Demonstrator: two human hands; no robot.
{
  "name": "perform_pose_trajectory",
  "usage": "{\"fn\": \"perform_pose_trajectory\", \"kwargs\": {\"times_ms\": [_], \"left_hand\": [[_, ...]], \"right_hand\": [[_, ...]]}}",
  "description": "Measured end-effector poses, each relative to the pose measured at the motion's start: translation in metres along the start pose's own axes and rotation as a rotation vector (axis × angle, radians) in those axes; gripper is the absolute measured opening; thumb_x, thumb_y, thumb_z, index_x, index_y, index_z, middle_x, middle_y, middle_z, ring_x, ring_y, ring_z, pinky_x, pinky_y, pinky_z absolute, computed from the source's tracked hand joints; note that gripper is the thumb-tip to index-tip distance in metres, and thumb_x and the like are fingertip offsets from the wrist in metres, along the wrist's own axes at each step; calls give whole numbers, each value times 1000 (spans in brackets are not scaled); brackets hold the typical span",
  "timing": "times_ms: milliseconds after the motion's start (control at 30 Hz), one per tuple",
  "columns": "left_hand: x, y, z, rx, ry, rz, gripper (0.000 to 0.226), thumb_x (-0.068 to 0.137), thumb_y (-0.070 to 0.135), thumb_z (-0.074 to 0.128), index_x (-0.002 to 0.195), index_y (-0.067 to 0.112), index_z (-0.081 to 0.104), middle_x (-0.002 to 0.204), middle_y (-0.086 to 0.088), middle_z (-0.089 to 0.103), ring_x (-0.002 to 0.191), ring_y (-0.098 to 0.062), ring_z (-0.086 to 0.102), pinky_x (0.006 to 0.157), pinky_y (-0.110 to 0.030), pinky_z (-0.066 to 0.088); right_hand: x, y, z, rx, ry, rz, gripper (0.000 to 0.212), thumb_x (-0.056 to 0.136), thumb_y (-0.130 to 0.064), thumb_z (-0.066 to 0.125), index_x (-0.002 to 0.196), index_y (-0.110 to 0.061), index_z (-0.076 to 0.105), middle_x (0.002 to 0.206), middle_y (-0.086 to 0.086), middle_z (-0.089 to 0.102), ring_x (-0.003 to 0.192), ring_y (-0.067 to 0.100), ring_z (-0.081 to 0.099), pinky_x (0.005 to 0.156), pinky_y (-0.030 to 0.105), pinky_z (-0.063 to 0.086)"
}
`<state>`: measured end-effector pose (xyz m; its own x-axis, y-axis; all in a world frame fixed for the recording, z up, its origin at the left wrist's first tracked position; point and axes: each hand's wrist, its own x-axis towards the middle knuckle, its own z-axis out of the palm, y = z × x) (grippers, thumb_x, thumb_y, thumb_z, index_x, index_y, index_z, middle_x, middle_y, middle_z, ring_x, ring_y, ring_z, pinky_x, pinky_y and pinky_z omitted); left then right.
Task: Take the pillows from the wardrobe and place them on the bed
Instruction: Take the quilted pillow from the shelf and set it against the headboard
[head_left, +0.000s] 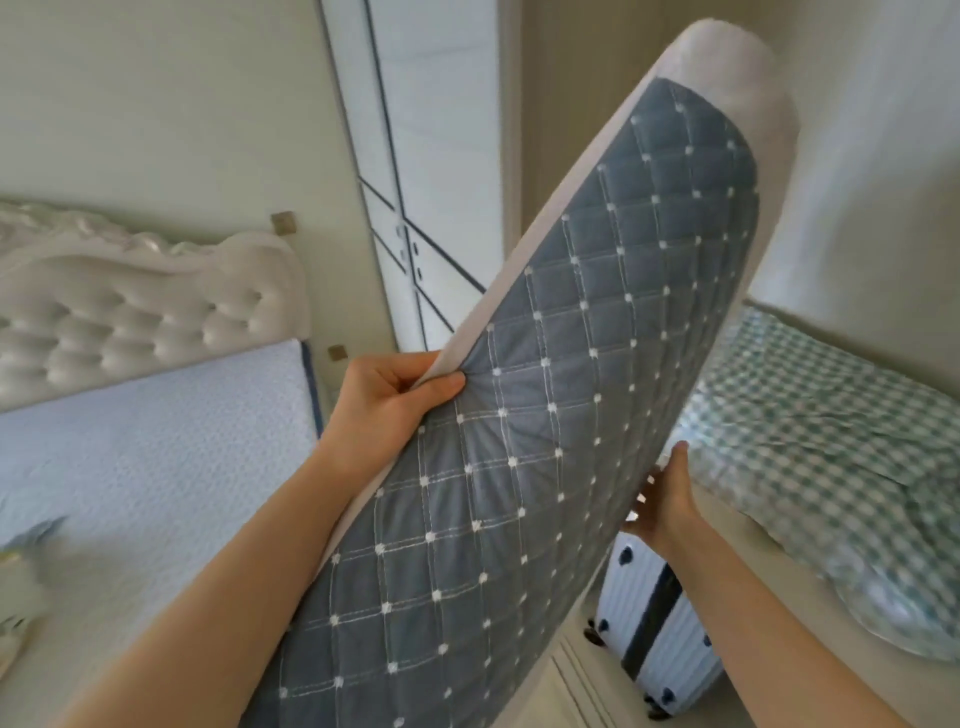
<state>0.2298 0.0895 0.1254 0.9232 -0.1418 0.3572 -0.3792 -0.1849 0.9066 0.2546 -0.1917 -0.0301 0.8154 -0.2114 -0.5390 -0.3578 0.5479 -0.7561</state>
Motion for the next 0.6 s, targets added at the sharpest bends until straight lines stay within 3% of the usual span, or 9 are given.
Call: {"fn": "perform_pose_trajectory", "kwargs": {"times_ms": [67, 100, 200, 267, 367, 433, 500, 600], "left_hand": [[-13, -7, -28, 36, 41, -38, 24, 86, 10, 71, 87, 32, 81, 83, 5, 79, 75, -8, 74, 64, -17, 56], [-19, -11, -43, 68, 66, -53, 25, 86, 12, 72, 86, 35, 81, 83, 5, 79, 76, -10, 75, 65, -18, 56], [-32, -24, -92, 155, 153, -81, 24, 88, 18, 71, 89, 41, 80, 85, 9, 79, 79, -8, 75, 65, -14, 54], [-36, -33, -122, 243, 197, -102, 30, 91, 21, 69, 93, 50, 76, 87, 18, 77, 81, 0, 73, 66, -9, 51], [-32, -51, -153, 391, 209, -100, 39, 98, 16, 58, 115, 51, 66, 96, 37, 70, 92, 14, 65, 75, -2, 46], [-27, -66, -169, 475, 287, -105, 40, 101, 16, 50, 118, 51, 60, 95, 44, 65, 92, 17, 61, 74, -1, 43], [-22, -82, -187, 517, 412, -122, 36, 98, 28, 39, 119, 50, 57, 97, 38, 65, 94, 10, 61, 78, -10, 44], [-14, -106, -219, 507, 554, -123, 39, 97, 43, 28, 126, 38, 54, 109, 17, 66, 104, -12, 62, 86, -37, 47]], "right_hand": [[2, 15, 23, 9, -47, 41, 83, 83, -80, 20, 98, -15, 69, 91, 12, 70, 84, 33, 67, 76, 49, 55], [3, 24, 38, 1, -58, 56, 80, 82, -81, 24, 99, -17, 70, 91, 11, 71, 84, 31, 68, 69, 43, 55], [6, 50, 83, -59, -104, 75, 78, 76, -83, 37, 98, -17, 71, 98, 11, 69, 93, 29, 63, 86, 44, 50], [9, 66, 112, -75, -165, 69, 76, 79, -81, 35, 109, -21, 71, 107, 8, 72, 100, 28, 66, 93, 47, 50], [14, 84, 149, -96, -209, 64, 74, 80, -79, 28, 129, -34, 57, 124, 2, 63, 111, 27, 59, 98, 53, 45], [20, 97, 172, -87, -183, 45, 67, 80, -78, 30, 131, -40, 50, 129, -1, 57, 112, 26, 55, 98, 55, 44], [27, 109, 199, -66, -197, 17, 59, 83, -76, 33, 130, -43, 47, 136, -3, 51, 120, 27, 52, 100, 57, 42], [41, 122, 246, -90, -232, -54, 60, 88, -72, 32, 138, -41, 40, 144, -1, 46, 127, 29, 47, 102, 57, 41]]}}
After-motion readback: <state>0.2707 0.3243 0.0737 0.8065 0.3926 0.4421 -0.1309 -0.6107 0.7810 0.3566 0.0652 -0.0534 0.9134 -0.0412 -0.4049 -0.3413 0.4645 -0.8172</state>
